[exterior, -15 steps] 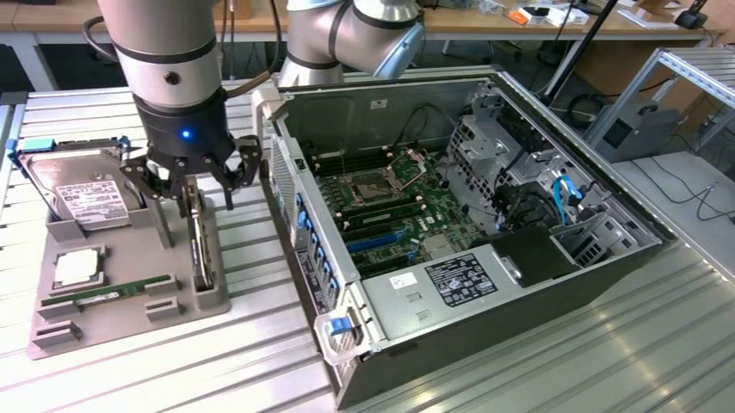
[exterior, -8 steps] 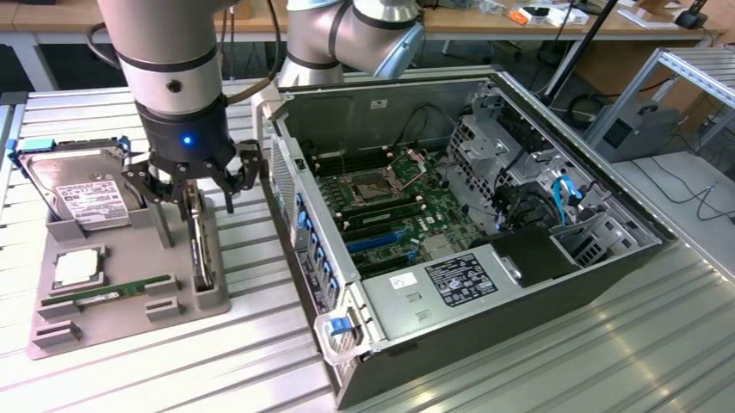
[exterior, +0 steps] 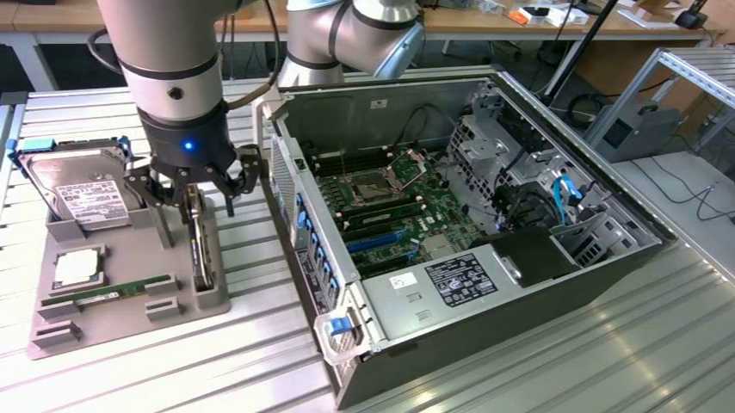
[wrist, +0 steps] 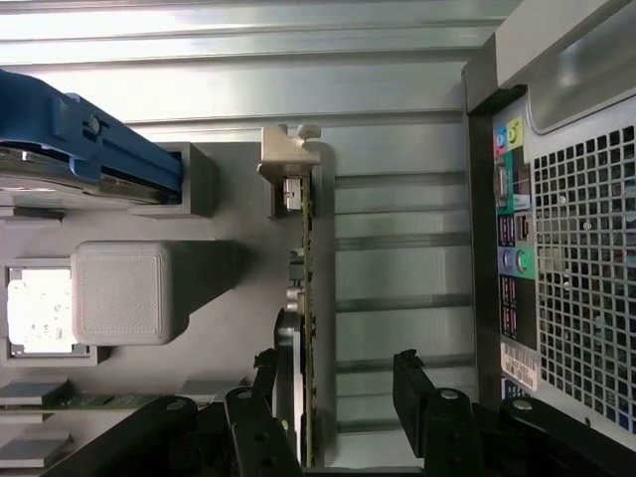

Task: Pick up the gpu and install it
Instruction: 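Pick up the gpu and move the gpu toward the slot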

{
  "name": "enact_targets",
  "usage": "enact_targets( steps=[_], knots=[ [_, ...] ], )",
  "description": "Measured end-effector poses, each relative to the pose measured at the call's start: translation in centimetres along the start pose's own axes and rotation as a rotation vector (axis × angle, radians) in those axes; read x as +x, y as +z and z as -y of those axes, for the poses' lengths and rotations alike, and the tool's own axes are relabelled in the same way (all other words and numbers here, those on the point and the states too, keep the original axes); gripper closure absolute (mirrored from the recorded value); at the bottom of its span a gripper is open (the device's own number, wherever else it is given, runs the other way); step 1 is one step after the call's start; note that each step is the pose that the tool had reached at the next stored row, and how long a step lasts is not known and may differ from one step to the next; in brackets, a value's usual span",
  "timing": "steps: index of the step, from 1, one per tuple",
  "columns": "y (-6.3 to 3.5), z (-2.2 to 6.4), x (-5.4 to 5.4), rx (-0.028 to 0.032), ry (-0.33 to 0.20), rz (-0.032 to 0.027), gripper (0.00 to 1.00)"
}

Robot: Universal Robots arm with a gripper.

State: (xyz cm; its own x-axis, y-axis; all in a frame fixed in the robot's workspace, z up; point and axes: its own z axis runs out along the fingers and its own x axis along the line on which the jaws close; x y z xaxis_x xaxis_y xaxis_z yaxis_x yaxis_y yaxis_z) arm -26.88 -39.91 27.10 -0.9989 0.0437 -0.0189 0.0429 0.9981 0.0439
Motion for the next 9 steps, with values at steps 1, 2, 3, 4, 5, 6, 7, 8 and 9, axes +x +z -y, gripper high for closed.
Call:
enact_targets(
  steps=[1, 2, 3, 4, 5, 6, 7, 8, 9],
  knots=[
    [0.10, 0.00, 0.00, -0.0001, 0.000, 0.0001, 0.43],
    [0.22, 0.01, 0.00, 0.0000, 0.000, 0.0001, 0.43],
    [0.28, 0.01, 0.01, 0.0000, 0.000, 0.0001, 0.43],
    [0.37, 0.02, 0.01, 0.0000, 0.000, 0.0001, 0.43],
    [0.50, 0.02, 0.01, 0.0000, 0.000, 0.0001, 0.43],
    [0.62, 0.03, 0.01, 0.0000, 0.000, 0.0000, 0.43],
    [0.73, 0.03, 0.01, 0.0000, 0.000, 0.0000, 0.43],
    [0.83, 0.04, 0.02, 0.0000, 0.000, 0.0000, 0.43],
    [0.90, 0.04, 0.02, 0.0000, 0.000, 0.0000, 0.43]
  ],
)
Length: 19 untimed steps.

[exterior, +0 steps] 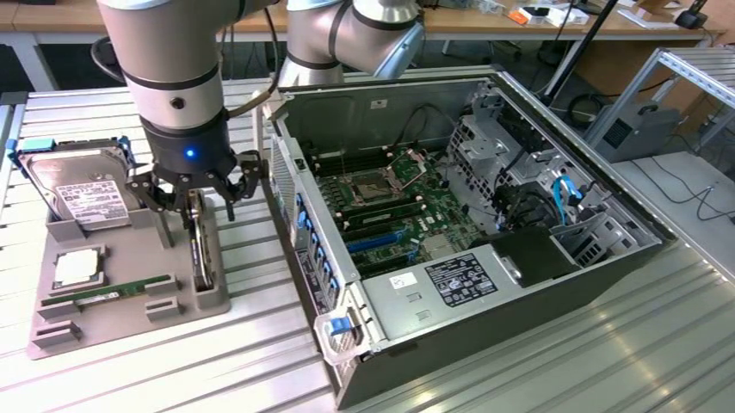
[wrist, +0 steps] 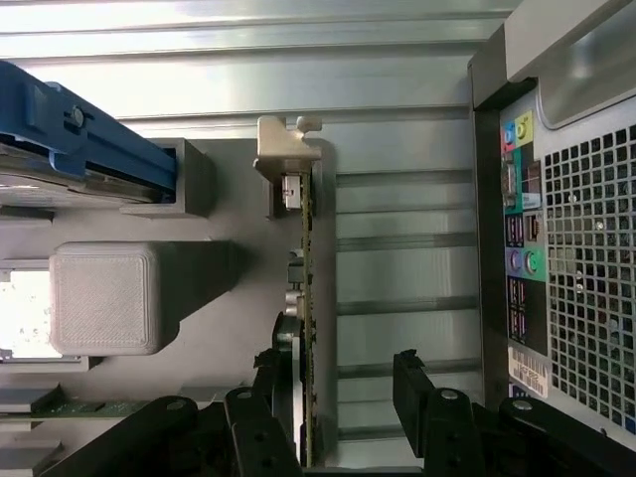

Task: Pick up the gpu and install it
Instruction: 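Pick up the gpu and move the gpu toward the slot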

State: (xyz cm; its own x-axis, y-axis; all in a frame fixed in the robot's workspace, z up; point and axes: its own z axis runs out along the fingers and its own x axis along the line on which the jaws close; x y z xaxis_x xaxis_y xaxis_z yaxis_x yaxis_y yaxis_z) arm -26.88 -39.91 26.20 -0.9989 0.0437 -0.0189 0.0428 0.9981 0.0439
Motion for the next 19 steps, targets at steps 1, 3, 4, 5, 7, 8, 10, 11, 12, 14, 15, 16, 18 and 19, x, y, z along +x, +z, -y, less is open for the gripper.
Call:
enact_targets(
  steps=[1, 3, 4, 5, 7, 8, 10, 11, 12, 14, 15, 16, 18, 19],
  knots=[
    [0.07, 0.00, 0.0, 0.0000, 0.000, 0.0000, 0.43],
    [0.29, 0.01, 0.0, 0.0001, 0.000, -0.0001, 0.43],
    [0.42, 0.02, 0.0, 0.0002, 0.000, 0.0000, 0.43],
    [0.50, 0.02, 0.0, 0.0001, 0.000, 0.0000, 0.43],
    [0.67, 0.03, 0.0, 0.0004, 0.000, -0.0005, 0.43],
    [0.77, 0.04, 0.0, 0.0005, 0.000, -0.0005, 0.43],
    [0.87, 0.04, 0.0, 0.0001, 0.000, -0.0001, 0.43],
    [0.87, 0.04, 0.0, 0.0001, 0.000, -0.0001, 0.43],
    [0.87, 0.04, 0.0, 0.0001, 0.000, -0.0001, 0.43],
    [0.40, 0.00, 0.0, -0.0017, 0.000, 0.0019, 0.43],
    [-0.20, -0.02, 0.0, -0.0007, 0.000, 0.0003, 0.43],
    [-0.38, -0.02, 0.0, -0.0032, 0.000, 0.0001, 0.43],
    [-0.42, 0.06, 1.8, -0.0073, 0.000, 0.0006, 0.43],
    [-0.14, 0.08, 2.0, -0.0076, 0.000, 0.0005, 0.43]
  ],
)
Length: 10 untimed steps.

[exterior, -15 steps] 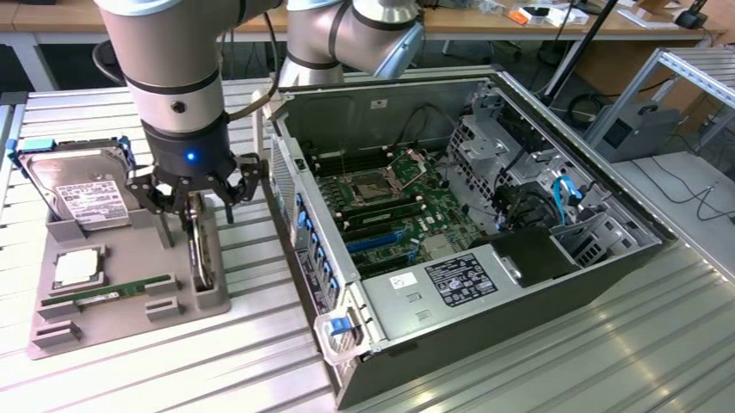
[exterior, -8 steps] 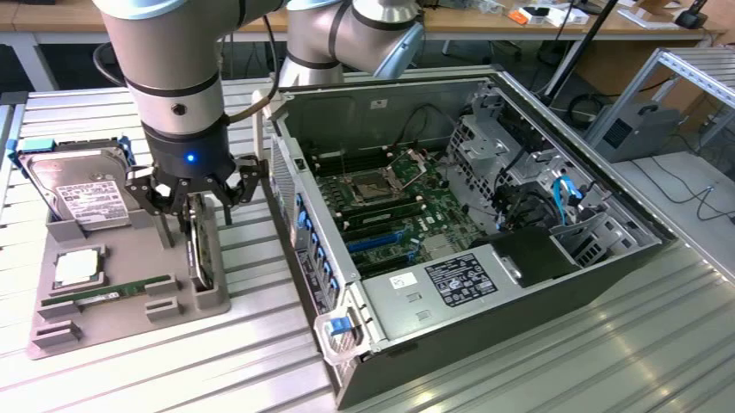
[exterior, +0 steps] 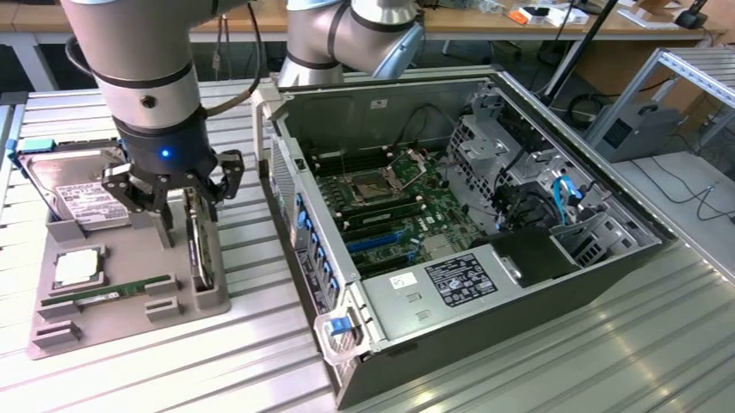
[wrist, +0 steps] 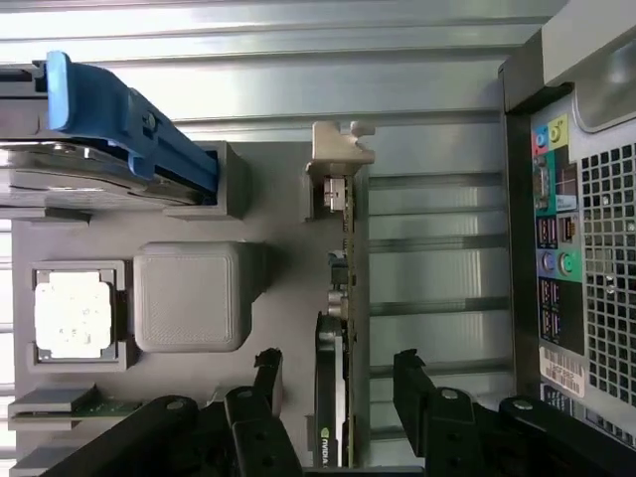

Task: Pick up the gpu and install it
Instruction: 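Pick up the gpu and move the gpu toward the slot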

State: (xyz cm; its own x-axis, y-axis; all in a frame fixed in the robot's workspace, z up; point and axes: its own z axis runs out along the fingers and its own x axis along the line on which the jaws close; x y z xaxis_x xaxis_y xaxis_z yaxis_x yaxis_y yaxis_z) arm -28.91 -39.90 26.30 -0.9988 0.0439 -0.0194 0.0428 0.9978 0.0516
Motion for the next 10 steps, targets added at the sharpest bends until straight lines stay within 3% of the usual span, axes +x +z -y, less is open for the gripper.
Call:
enact_targets(
  steps=[3, 8, 10],
  knots=[
    [1.19, 0.07, 0.03, 0.0002, 0.000, -0.0015, 0.43],
    [1.38, 0.08, 0.03, 0.0002, 0.000, -0.0016, 0.44],
    [1.38, 0.08, 0.03, 0.0003, 0.000, -0.0016, 0.63]
  ],
)
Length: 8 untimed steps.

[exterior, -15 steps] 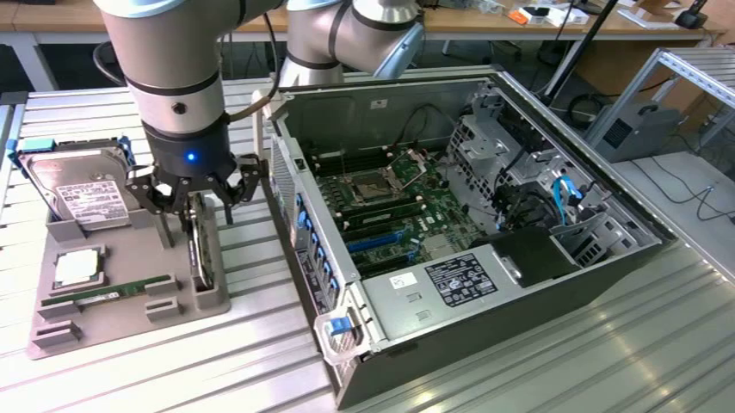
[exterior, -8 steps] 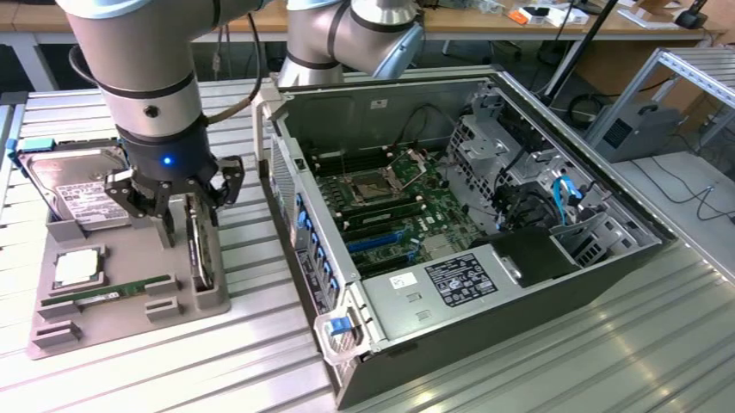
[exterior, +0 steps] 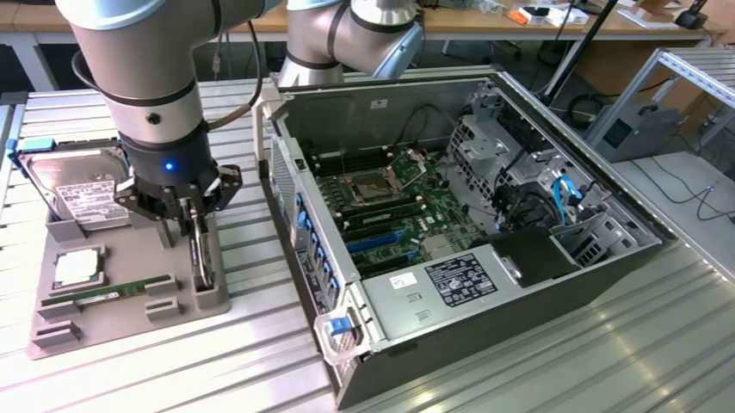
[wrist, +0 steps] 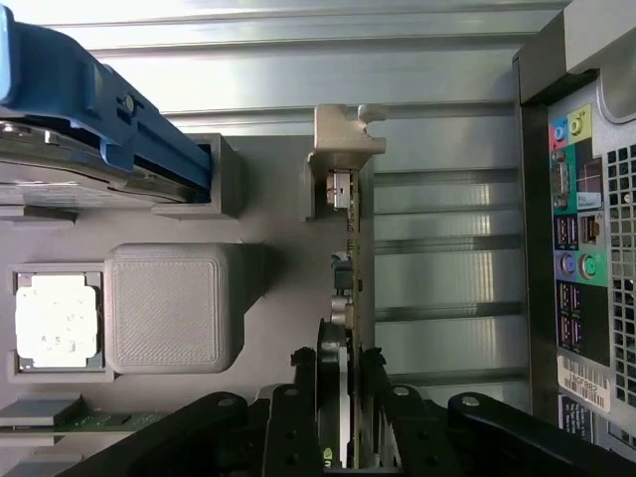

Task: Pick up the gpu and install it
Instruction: 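Pick up the gpu and move the gpu toward the slot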

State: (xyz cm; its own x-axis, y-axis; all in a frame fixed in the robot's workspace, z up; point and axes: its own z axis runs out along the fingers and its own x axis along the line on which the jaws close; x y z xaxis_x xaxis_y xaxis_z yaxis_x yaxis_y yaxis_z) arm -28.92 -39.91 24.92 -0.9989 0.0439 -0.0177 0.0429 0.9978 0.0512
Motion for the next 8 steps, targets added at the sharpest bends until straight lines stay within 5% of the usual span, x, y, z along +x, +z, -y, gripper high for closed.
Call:
enact_targets(
  steps=[1, 8],
  knots=[
    [0.00, 0.00, 0.00, 0.0000, 0.000, 0.0000, 0.73],
    [0.00, 0.00, 0.00, -0.0001, 0.000, 0.0000, 0.73]
  ],
)
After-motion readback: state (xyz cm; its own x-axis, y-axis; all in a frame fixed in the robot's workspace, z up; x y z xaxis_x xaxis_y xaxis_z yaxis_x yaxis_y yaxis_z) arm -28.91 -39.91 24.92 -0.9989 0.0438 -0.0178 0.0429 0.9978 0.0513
